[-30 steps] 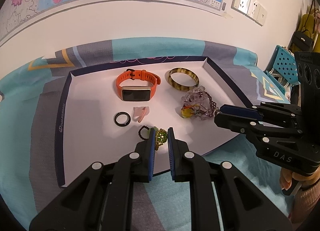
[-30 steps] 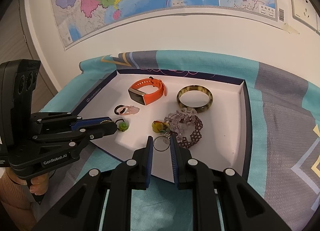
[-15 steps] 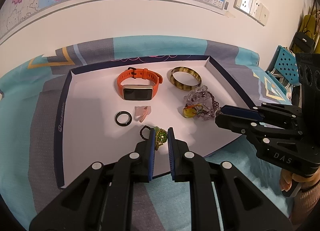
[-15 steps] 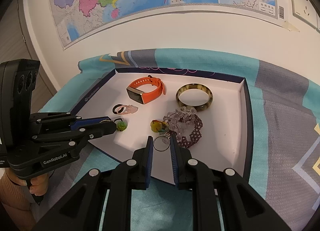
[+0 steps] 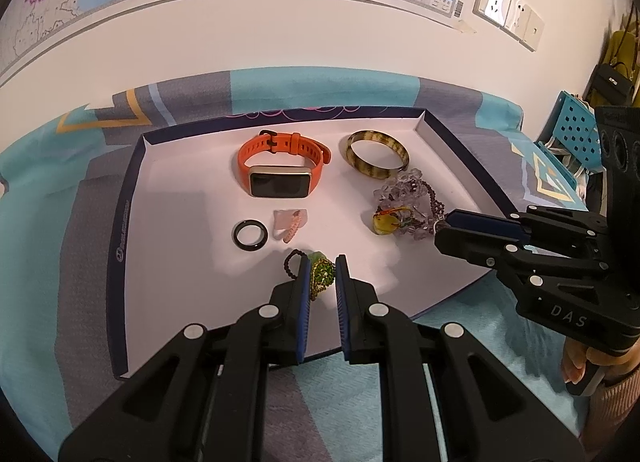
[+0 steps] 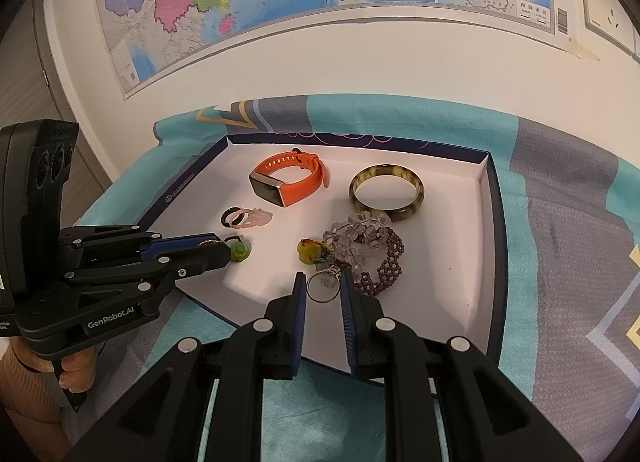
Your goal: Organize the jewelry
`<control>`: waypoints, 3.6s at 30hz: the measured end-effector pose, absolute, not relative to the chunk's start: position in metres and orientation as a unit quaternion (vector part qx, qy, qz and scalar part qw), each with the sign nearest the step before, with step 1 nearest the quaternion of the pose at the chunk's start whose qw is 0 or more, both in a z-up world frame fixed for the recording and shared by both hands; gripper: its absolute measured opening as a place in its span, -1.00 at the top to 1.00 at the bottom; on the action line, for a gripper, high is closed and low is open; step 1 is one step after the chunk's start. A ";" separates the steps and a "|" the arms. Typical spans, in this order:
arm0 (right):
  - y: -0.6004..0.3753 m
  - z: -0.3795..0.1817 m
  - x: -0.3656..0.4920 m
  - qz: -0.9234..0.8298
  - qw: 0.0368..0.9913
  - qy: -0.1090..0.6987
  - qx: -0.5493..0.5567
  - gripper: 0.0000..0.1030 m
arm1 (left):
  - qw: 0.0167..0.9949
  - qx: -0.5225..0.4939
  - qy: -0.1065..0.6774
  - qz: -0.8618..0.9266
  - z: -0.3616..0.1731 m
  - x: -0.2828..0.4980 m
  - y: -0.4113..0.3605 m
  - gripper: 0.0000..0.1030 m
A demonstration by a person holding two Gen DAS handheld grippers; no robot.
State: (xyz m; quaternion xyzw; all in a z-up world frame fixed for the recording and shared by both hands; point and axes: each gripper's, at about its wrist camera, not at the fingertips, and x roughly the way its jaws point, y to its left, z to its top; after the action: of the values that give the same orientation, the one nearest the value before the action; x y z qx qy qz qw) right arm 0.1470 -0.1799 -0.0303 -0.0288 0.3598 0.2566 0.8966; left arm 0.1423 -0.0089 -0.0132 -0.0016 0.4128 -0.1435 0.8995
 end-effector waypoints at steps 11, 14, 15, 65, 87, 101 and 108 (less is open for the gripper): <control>-0.175 -0.035 0.150 0.254 0.894 0.368 -0.035 0.70 | 0.897 0.001 0.419 -0.141 -0.018 0.145 -0.010 0.76; -0.175 -0.037 0.153 0.251 0.893 0.372 -0.036 0.70 | 0.896 0.002 0.420 -0.141 -0.019 0.145 -0.011 0.76; -0.174 -0.037 0.153 0.250 0.893 0.373 -0.036 0.70 | 0.896 0.001 0.421 -0.141 -0.020 0.145 -0.011 0.76; -0.189 -0.042 0.048 0.178 0.932 0.314 -0.036 -0.87 | 0.932 -0.002 0.362 -0.005 0.000 0.035 0.010 -0.89; -0.187 -0.044 0.043 0.179 0.932 0.314 -0.038 -0.87 | 0.930 0.005 0.367 0.003 0.000 0.031 0.012 -0.89; -0.186 -0.046 0.043 0.181 0.930 0.317 -0.034 -0.87 | 0.928 0.008 0.373 0.002 -0.002 0.031 0.010 -0.89; -0.187 -0.046 0.045 0.183 0.929 0.319 -0.033 -0.87 | 0.926 0.011 0.377 0.001 -0.003 0.032 0.008 -0.89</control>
State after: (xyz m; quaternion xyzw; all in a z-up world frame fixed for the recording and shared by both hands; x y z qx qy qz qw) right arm 0.0445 -0.1865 -0.0461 -0.0327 0.3189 0.1825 0.9295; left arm 0.0319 0.0080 -0.0035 0.0108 0.3773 0.0010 0.9260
